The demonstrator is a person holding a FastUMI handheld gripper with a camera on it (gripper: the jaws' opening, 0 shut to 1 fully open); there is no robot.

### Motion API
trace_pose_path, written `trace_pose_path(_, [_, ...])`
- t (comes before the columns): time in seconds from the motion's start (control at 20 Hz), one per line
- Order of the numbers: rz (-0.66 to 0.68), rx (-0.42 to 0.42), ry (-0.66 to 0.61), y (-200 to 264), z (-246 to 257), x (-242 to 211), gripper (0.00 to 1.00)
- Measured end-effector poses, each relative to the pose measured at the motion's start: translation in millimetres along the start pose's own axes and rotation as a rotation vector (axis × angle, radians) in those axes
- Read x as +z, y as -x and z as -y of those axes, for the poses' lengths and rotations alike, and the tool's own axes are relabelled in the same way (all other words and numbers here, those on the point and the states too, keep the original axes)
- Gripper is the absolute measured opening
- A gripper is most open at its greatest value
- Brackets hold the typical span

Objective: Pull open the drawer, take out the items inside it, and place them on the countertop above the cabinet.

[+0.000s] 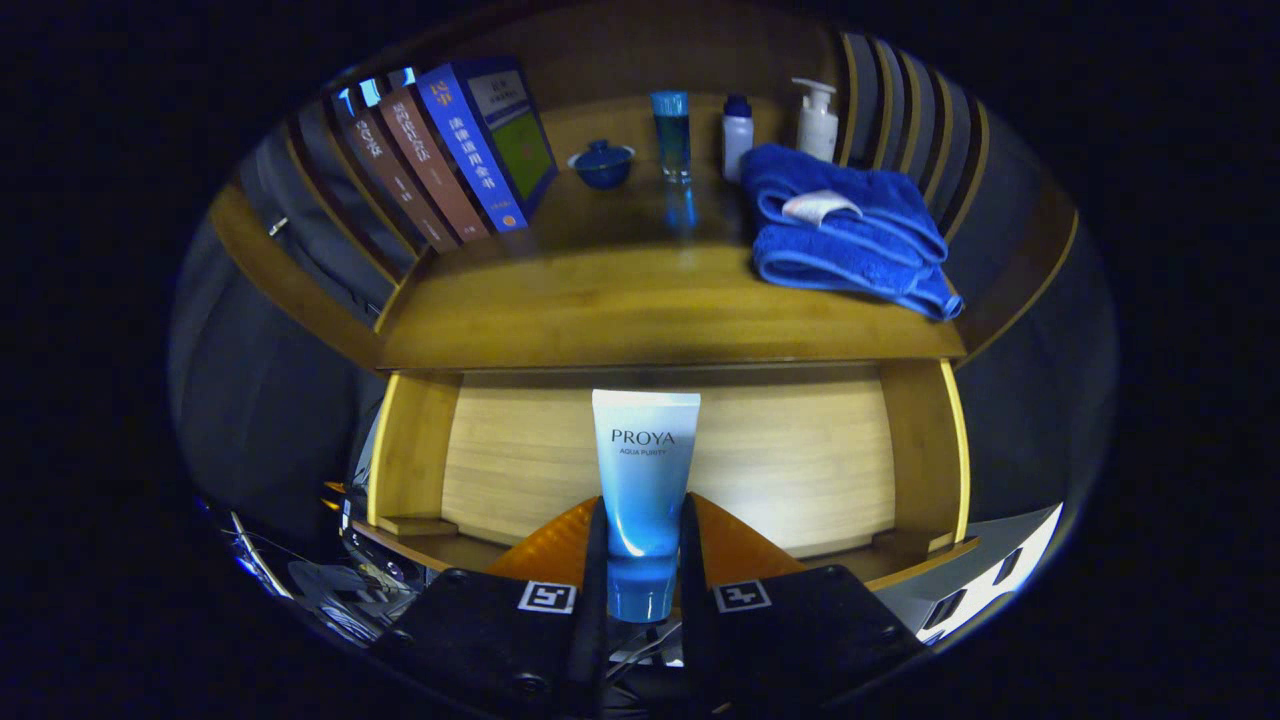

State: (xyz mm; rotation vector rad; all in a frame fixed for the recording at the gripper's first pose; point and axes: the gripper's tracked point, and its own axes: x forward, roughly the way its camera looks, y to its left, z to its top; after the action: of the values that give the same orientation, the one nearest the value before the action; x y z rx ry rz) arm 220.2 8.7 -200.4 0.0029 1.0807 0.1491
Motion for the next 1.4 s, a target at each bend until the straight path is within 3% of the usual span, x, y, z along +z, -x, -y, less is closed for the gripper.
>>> trace_pose_path(0.2, [0.026,-0.003,0.005,1.0,-4.5,43.1,0.35])
trace_pose_path(0.6, [-0.051,-0.011,-0.051,-68.6,5.1,96.0,0.35])
trace_pose_path(1.1, [-0.078,-0.051,-0.028,-109.0,22.9,125.8,0.35])
trace_pose_path(1.4, [-0.067,-0.045,-0.045,-111.6,28.1,128.6,0.56])
